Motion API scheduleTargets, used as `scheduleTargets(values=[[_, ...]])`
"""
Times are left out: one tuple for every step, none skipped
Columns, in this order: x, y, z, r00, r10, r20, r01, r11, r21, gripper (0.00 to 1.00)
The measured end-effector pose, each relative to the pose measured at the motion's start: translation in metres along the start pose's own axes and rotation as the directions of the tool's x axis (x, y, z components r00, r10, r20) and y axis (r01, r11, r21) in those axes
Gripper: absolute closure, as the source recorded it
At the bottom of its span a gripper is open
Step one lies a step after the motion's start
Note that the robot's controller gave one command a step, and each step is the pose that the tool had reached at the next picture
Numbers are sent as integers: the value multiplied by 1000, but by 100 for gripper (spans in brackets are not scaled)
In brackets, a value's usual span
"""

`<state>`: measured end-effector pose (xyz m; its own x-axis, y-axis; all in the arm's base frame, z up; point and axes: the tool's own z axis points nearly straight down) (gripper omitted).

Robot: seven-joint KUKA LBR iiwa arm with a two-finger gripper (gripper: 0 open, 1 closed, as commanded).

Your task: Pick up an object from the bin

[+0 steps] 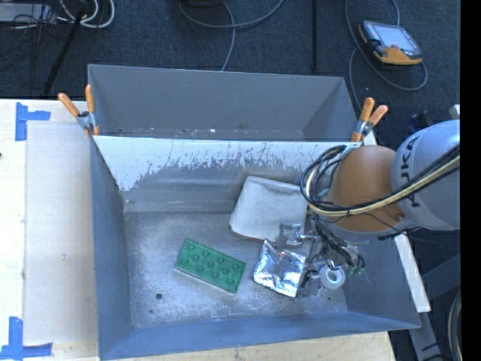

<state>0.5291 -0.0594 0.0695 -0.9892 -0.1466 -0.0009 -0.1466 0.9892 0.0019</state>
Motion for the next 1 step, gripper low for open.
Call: scheduleTargets(values=[[1,-1,0,1000,-3,-1,3,1000,2,100]])
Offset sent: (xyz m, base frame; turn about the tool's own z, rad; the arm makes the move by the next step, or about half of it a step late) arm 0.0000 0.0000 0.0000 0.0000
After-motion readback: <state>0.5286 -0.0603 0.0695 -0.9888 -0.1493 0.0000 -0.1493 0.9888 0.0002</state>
